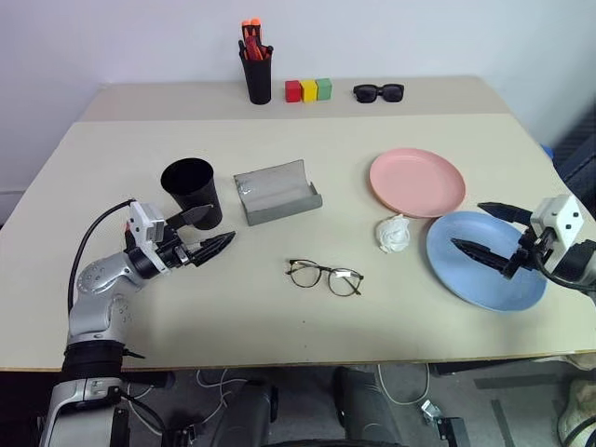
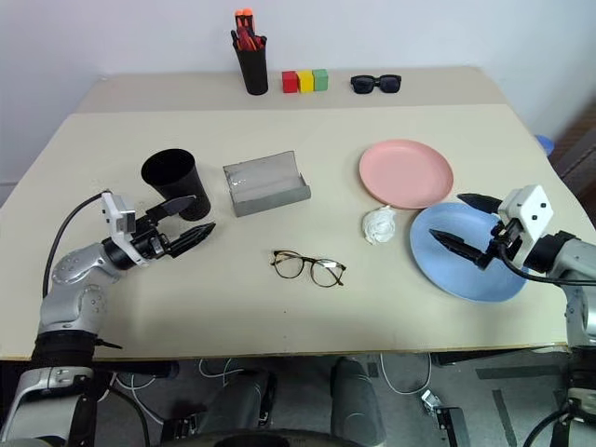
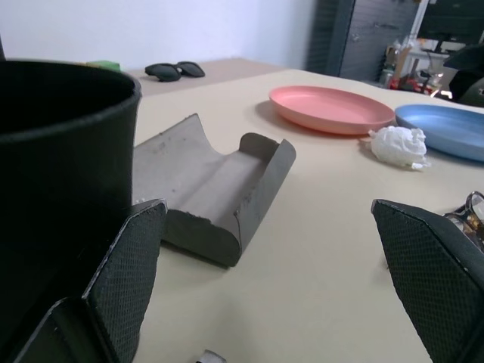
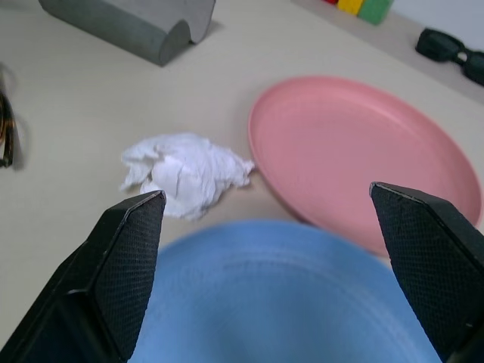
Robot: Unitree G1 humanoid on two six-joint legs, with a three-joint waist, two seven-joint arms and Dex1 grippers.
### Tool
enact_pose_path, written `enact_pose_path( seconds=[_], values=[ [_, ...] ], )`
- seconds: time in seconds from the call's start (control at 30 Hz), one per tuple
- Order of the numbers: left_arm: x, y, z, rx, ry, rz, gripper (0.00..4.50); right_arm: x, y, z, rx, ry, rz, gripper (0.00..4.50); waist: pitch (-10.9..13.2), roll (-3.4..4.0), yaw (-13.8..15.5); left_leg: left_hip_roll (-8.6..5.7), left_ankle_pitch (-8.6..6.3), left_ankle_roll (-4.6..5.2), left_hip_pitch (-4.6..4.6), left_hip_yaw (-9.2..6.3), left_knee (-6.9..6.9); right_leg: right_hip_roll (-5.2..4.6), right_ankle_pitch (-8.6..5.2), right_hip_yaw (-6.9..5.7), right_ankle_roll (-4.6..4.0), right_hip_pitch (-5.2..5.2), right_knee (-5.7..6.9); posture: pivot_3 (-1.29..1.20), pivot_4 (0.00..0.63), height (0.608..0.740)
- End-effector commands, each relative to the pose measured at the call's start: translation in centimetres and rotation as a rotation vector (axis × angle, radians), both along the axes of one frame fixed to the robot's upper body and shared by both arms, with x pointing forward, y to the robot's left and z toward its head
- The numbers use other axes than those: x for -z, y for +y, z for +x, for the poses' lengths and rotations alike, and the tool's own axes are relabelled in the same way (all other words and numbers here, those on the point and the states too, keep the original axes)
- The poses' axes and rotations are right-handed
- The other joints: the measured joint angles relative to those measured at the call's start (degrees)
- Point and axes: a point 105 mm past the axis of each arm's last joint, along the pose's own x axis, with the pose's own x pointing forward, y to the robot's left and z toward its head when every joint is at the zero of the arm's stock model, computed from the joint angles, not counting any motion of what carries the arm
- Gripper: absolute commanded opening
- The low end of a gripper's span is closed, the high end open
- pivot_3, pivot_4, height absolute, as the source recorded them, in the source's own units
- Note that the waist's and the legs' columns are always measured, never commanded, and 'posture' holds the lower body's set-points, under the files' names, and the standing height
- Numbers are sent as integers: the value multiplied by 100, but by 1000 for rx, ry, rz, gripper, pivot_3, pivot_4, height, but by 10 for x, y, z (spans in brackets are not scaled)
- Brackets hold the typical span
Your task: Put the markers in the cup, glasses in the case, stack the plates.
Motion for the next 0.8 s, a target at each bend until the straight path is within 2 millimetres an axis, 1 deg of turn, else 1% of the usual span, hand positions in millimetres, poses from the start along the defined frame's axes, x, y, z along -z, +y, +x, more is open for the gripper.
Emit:
enact_pose_path(
  seconds=[0.03, 0.2, 0.3, 0.4, 0.43, 0.53, 0.63, 0.7, 0.8],
  values=[
    [-9, 2, -2, 7, -39, 22, 4500, -17, 7, 0, -17, -70, -3, 4422, 0, 1, -1, 0, 0, 0, 0, 0, 0, 0, 0, 0, 0, 0, 0, 0, 150, 740],
    [-11, 3, -3, 25, -35, 31, 4500, -16, 9, -1, -23, -63, -5, 4422, 0, 1, 6, 0, 0, 0, 0, 0, 0, 0, 0, 0, 0, 0, 0, 0, 150, 740],
    [-14, 9, -5, 33, -32, 37, 4500, -19, 15, 1, -33, -69, -4, 4422, 0, 1, 9, 0, 0, 0, 0, -1, 0, 0, 0, 0, 0, 1, 0, 0, 150, 740],
    [-20, 15, -12, 44, -39, 52, 4500, -21, 20, 3, -59, -73, 6, 4422, 0, 1, -1, 0, 0, 0, 0, -1, 0, 0, 0, 0, 0, 1, 0, 0, 150, 740],
    [-23, 18, -14, 35, -44, 56, 4500, -22, 21, 4, -64, -75, 12, 4422, 0, 1, -5, 0, 0, 0, 0, -1, 0, 0, 0, 0, 0, 0, 0, 0, 150, 740],
    [-27, 37, -20, 0, -34, 65, 4500, -22, 30, 8, -86, -83, 27, 4422, 0, 1, -14, 2, 0, 0, 1, -1, -1, 0, 0, 0, 0, -1, 1, 0, 150, 740],
    [-24, 55, -25, -33, -4, 79, 4500, -20, 43, 10, -114, -89, 46, 4422, 0, 1, -17, 1, 0, 0, 1, -1, -1, 1, 0, 0, 0, -2, 2, 0, 150, 740],
    [-25, 60, -29, -44, 13, 79, 4500, -20, 48, 10, -136, -88, 49, 4422, 1, 3, -15, 1, 0, 0, 1, -1, -1, 1, 0, 0, 0, -1, 1, 0, 150, 740],
    [-22, 69, -33, -66, 36, 122, 4500, -22, 52, 10, -154, -95, 53, 4422, 1, 3, 18, 0, 0, 0, 0, -1, 0, 0, 0, 0, 0, -1, 1, 0, 150, 740]
  ],
)
